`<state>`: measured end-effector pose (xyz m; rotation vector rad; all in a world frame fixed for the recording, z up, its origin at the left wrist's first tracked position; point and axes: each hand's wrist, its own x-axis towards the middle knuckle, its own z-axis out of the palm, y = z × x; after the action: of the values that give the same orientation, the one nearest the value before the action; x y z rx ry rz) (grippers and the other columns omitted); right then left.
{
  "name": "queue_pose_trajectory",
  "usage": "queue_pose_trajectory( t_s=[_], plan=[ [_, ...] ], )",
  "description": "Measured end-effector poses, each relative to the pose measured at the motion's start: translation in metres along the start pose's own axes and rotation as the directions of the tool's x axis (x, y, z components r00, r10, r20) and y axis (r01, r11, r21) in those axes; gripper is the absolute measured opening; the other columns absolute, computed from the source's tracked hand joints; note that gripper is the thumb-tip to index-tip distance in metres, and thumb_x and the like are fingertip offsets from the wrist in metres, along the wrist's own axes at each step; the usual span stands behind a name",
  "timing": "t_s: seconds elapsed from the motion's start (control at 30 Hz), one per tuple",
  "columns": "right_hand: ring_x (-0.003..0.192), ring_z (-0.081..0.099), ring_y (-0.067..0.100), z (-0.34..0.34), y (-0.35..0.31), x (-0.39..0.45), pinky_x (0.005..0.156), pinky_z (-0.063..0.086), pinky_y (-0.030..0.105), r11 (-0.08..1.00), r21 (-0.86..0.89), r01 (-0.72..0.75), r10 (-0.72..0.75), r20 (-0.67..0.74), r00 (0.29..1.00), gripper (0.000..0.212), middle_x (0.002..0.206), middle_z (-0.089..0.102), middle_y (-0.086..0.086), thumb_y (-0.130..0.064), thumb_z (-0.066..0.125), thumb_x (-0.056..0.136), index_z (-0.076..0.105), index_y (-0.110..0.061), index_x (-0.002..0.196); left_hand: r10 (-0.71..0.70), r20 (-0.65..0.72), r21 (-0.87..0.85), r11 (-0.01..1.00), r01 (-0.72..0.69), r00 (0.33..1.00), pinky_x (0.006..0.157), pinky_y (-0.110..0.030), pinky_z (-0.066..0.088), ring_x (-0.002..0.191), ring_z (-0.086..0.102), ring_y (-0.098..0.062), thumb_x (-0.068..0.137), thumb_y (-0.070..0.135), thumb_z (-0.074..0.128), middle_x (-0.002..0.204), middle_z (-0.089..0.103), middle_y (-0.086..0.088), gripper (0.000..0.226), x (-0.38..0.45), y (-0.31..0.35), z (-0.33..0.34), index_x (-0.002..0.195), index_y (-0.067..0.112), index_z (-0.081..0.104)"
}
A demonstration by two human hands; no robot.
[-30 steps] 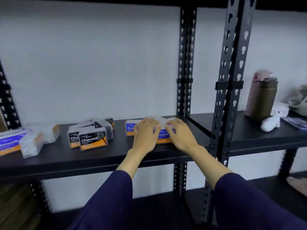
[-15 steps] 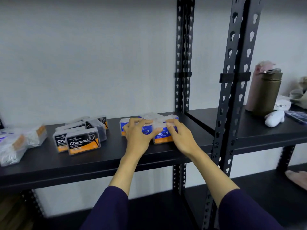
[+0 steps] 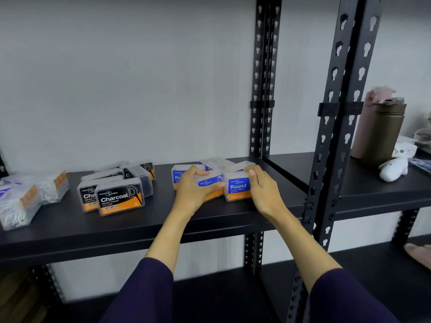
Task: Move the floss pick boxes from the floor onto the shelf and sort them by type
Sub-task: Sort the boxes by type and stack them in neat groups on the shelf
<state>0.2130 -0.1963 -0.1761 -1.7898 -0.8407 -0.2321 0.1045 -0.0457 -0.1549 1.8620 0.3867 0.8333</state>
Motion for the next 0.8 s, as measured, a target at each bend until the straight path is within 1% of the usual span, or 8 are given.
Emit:
queue_pose_trajectory(
  t_s=[0.13,0.27,0.37,0.47,0.57,0.63,0.7,0.8],
  plan=[
    [0.093,0.059,0.009,-0.001,-0.001,0.003,0.073,0.043,0.019,0.999,0.045,-0.019,0.018,0.012,1.0,0.029,0.104,0.061,0.006,-0.041,0.034,0.102,0.057,-0.024,0.106,-0.008,0.084,-0.022,1.0,0.009,0.996,0.063,-0.013,0.048,0.088,0.061,-0.004,0.071,0.019,0.084,0.109,0.063,0.001,0.038,0.004,-0.007,-0.015,0.097,0.022,0.057],
    [0.09,0.064,0.002,-0.009,-0.006,0.004,0.064,0.047,0.009,0.983,0.168,-0.066,0.057,0.056,0.997,0.028,0.103,0.066,-0.002,-0.044,0.056,0.092,0.06,-0.021,0.108,-0.012,0.024,-0.07,0.997,0.013,1.0,0.063,-0.018,0.053,0.098,0.063,-0.01,0.076,0.021,0.08,0.114,0.06,0.0,0.035,0.001,-0.014,-0.02,0.103,0.023,0.058],
    [0.08,0.065,-0.002,-0.013,-0.007,0.006,0.057,0.046,0.006,0.983,0.17,-0.076,0.066,0.065,0.996,0.027,0.093,0.067,-0.007,-0.039,0.062,0.089,0.059,-0.017,0.104,-0.039,-0.016,-0.156,0.987,0.036,0.999,0.07,-0.027,0.057,0.098,0.065,-0.01,0.08,0.026,0.076,0.113,0.062,0.0,0.023,-0.003,-0.012,-0.025,0.097,0.024,0.06],
    [0.082,0.067,0.003,-0.015,-0.009,0.006,0.057,0.051,0.011,0.976,0.203,-0.081,0.065,0.086,0.994,0.031,0.093,0.066,-0.008,-0.044,0.06,0.084,0.057,-0.017,0.099,-0.065,0.018,-0.188,0.98,0.067,0.998,0.072,-0.031,0.059,0.095,0.067,-0.01,0.078,0.03,0.074,0.111,0.063,0.0,0.024,-0.005,-0.008,-0.027,0.097,0.022,0.06],
    [0.09,0.068,0.011,-0.018,-0.007,0.005,0.068,0.059,0.024,0.961,0.258,-0.097,0.073,0.103,0.992,0.035,0.096,0.067,-0.004,-0.051,0.056,0.077,0.057,-0.021,0.096,-0.08,0.069,-0.204,0.975,0.093,0.994,0.079,-0.038,0.059,0.098,0.067,-0.015,0.068,0.036,0.074,0.111,0.064,-0.003,0.039,-0.007,-0.004,-0.026,0.101,0.018,0.062],
    [0.092,0.069,0.014,-0.02,-0.005,0.005,0.074,0.059,0.031,0.947,0.302,-0.106,0.075,0.11,0.991,0.034,0.097,0.069,-0.001,-0.051,0.056,0.076,0.058,-0.022,0.093,-0.085,0.1,-0.189,0.977,0.103,0.991,0.081,-0.038,0.058,0.096,0.067,-0.015,0.069,0.035,0.073,0.108,0.065,-0.001,0.038,-0.007,-0.002,-0.027,0.101,0.019,0.061],
    [0.092,0.07,0.014,-0.02,-0.004,0.005,0.076,0.059,0.032,0.934,0.338,-0.115,0.082,0.11,0.991,0.032,0.098,0.07,0.001,-0.05,0.055,0.076,0.059,-0.022,0.091,-0.08,0.126,-0.181,0.978,0.102,0.989,0.08,-0.037,0.058,0.093,0.067,-0.012,0.073,0.032,0.073,0.106,0.065,0.0,0.029,-0.007,-0.002,-0.027,0.098,0.022,0.061],
    [0.092,0.07,0.013,-0.02,-0.004,0.005,0.073,0.058,0.028,0.933,0.341,-0.115,0.083,0.107,0.991,0.033,0.099,0.07,0.0,-0.051,0.055,0.077,0.059,-0.022,0.092,-0.06,0.14,-0.171,0.982,0.084,0.988,0.07,-0.026,0.058,0.09,0.067,-0.009,0.073,0.03,0.076,0.107,0.064,0.002,0.037,-0.008,-0.001,-0.026,0.105,0.022,0.058]
  ],
)
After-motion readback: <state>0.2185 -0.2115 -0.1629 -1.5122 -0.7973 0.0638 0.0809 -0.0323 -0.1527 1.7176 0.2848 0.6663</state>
